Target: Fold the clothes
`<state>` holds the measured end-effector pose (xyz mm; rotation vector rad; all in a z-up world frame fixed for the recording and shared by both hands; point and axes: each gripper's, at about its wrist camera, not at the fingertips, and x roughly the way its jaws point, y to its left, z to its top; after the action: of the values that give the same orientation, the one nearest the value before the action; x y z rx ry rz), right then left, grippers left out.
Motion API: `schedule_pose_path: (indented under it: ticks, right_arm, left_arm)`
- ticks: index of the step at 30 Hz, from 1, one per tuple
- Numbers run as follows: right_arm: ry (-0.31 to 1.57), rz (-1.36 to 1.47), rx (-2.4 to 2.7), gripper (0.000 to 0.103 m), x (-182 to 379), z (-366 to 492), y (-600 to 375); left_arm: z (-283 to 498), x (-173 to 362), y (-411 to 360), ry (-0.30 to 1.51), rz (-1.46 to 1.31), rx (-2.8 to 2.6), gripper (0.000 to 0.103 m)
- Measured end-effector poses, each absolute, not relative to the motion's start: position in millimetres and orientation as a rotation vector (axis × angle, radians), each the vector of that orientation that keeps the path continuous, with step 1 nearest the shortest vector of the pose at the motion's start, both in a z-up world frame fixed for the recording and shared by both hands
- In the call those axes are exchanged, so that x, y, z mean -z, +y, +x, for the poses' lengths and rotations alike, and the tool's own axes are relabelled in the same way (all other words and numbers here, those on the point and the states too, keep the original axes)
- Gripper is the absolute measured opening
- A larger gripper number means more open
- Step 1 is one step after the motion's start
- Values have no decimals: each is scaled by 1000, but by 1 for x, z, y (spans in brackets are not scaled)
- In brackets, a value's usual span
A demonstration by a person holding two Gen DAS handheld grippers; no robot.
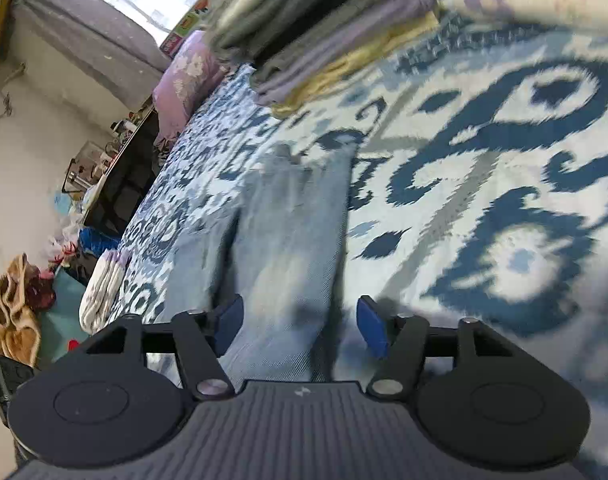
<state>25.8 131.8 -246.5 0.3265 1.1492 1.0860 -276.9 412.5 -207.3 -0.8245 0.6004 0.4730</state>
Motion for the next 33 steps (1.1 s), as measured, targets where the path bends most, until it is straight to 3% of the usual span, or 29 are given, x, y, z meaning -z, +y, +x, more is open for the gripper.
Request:
schedule_pose_path:
  ticks: [10,11,12,14,15,18,28,30,32,33]
  right_arm:
    - [1161,390,-1304,64,274,69,196]
    - [1156,380,-1329,63,275,70,203]
    - [1150,366,-1349,58,276,70,210]
    - [1155,362,-1366,35,279,70,222]
    - [1174,362,-1366,19,283,70,227]
    - [1192,363,-1373,17,284,70,235]
    - [990,404,-1409,15,241,78,267]
    - [1011,398,-1363,19,248,86,280]
    - [1073,379,-1285,35,262,94,290]
    - [1095,373,-1254,43,268,96,291]
  left_arm:
    - [-252,240,460,503,-911,-337,62]
    - [-250,241,461,502,-903,-326,57]
    - [-247,242,462,505,-889,-319,43]
    - [-243,245,464,522,-866,-310,22]
    - [-241,246,465,525,-859,-300,14]
    - [-235,238,465,517,-799,-279,8]
    - [-213,212,502,428,-686,-303,8]
    - [-205,220,514,457,-691,-357,19]
    - [-200,231,523,509,-735,-389,43]
    - [-203,235,526,507,-764,-385,45]
